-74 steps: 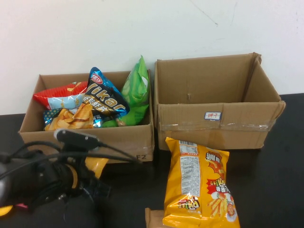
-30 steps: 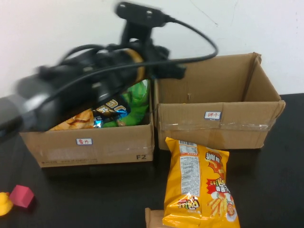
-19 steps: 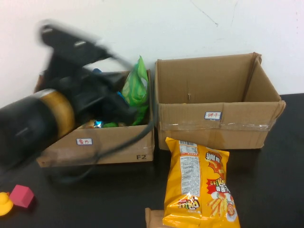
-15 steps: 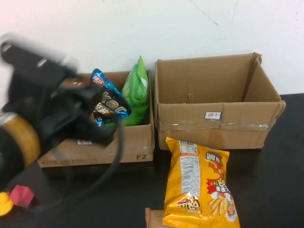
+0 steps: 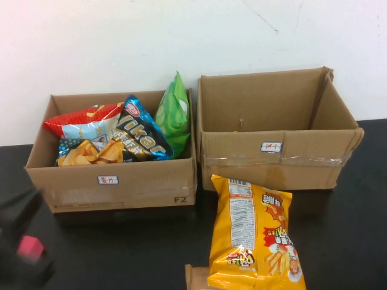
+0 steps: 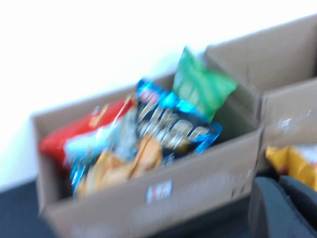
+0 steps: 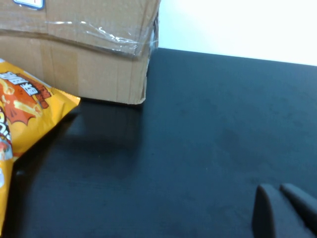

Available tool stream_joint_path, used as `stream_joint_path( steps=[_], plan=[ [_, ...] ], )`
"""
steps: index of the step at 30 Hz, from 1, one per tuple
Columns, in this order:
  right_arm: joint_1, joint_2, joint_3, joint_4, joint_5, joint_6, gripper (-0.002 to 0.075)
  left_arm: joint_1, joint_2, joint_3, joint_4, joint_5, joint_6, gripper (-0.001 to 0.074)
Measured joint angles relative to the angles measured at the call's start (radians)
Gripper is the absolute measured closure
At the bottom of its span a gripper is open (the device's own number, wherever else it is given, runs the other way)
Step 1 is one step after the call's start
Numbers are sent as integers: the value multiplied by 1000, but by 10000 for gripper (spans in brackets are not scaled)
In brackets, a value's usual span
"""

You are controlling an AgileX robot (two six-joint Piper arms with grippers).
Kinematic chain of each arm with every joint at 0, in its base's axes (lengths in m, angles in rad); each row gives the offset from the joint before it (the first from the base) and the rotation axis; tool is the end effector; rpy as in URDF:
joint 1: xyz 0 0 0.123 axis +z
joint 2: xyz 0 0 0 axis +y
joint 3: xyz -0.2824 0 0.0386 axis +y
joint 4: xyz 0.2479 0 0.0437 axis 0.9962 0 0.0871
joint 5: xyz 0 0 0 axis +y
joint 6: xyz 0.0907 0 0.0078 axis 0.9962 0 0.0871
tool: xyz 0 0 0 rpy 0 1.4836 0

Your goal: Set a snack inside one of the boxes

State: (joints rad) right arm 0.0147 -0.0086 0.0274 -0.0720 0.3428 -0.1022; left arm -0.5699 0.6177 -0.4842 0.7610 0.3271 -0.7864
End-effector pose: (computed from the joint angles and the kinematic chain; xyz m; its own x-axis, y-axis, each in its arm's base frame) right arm 0.0536 -0.0014 0.1735 -0.2677 -0.1731 -0.9478 -0.0372 0.9849 -0.1694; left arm 0.1193 -0.0524 0.3031 -0.2564 0.1035 -0.9610 0.3342 0.9424 0.0123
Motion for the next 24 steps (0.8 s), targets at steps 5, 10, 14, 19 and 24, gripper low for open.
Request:
stream_joint_path(
  steps=[5, 10, 14, 19, 24],
  plan=[
    [0, 0, 0, 0, 0, 0, 727, 112, -239, 145, -196, 52, 190, 736],
    [0, 0, 0, 0, 0, 0, 727, 311, -474, 263, -463, -23, 481, 736],
    [0, 0, 0, 0, 0, 0, 727, 454, -612, 385, -599, -112, 585, 736],
    [0, 0, 0, 0, 0, 0, 727, 578, -628, 487, -684, -160, 605, 736],
    [0, 0, 0, 0, 0, 0, 727, 611, -628, 510, -697, -156, 668, 736]
  ],
)
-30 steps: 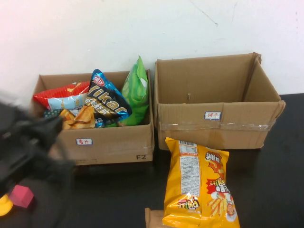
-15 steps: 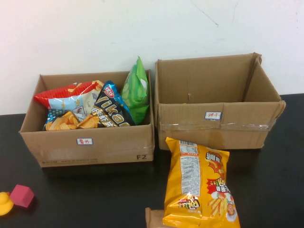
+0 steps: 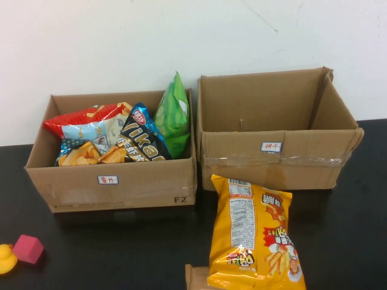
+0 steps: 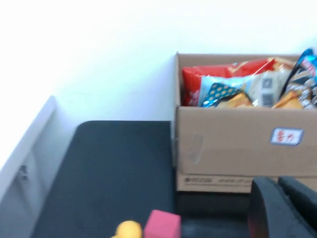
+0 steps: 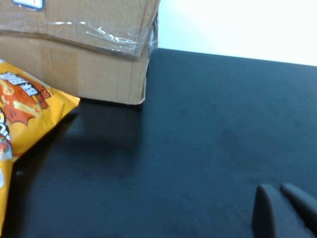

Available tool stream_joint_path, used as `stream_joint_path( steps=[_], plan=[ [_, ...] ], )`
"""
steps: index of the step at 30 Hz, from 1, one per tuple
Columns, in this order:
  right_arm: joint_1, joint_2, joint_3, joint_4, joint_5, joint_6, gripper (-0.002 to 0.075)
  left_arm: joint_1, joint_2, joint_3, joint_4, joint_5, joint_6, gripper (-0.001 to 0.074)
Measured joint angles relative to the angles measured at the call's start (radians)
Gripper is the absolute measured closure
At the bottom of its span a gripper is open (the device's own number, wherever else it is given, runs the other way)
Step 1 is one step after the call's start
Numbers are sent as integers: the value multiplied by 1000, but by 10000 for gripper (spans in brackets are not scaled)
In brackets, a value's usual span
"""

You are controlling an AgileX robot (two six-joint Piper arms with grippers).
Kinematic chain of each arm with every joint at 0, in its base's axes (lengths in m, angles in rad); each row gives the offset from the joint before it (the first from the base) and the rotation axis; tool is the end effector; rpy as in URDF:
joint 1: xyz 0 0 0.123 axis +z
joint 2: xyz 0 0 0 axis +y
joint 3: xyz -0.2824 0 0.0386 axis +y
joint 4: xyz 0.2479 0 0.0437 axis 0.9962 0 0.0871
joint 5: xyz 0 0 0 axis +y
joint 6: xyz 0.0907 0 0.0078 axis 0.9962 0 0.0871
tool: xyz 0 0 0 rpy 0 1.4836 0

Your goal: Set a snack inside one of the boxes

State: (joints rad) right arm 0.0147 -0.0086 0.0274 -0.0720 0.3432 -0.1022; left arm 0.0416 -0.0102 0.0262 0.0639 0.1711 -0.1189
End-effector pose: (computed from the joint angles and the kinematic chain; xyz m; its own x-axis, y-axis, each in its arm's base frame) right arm 0.0536 -0.0014 0.1735 -0.2681 -0.1731 -0.9477 -0.0373 0.9849 -0.1693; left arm 0.0563 0.0033 0.1893 -0.0962 -0.0600 -0.9936 -0.0579 0.9968 -0.0545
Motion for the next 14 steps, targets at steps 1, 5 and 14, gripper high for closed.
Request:
stream_joint_path(
  steps=[1, 5, 14],
  plan=[
    [0, 0, 0, 0, 0, 0, 727, 4, 0, 0, -9, 11, 27, 736],
    [0, 0, 0, 0, 0, 0, 727, 15, 0, 0, -51, 93, 119, 736],
    [0, 0, 0, 0, 0, 0, 727, 18, 0, 0, -92, 136, 145, 736]
  ],
)
